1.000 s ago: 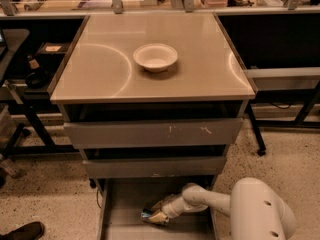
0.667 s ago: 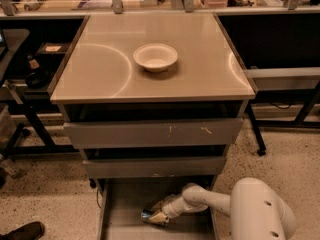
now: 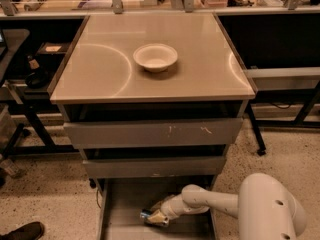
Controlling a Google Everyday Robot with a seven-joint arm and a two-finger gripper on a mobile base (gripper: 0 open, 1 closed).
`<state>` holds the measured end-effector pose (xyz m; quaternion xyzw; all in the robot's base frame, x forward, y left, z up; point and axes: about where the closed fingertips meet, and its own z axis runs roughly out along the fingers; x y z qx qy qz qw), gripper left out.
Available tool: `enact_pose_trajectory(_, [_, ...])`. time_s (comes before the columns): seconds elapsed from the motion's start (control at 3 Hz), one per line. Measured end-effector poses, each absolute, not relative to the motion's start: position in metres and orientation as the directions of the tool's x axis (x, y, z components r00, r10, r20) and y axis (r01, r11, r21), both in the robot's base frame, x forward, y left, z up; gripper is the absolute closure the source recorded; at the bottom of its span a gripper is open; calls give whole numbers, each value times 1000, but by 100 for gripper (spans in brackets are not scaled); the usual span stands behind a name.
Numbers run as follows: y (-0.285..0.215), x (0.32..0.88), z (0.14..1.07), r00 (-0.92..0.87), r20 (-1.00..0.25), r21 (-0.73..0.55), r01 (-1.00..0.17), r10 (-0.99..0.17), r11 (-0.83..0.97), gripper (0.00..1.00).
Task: Pick redbull can from bottom drawer and place on counter
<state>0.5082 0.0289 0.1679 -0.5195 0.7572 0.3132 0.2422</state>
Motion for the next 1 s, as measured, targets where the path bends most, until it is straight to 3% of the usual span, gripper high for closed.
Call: enact_pose_trajectory(1.0, [22,477,253,-430,-680,238,-896,-594,376,100])
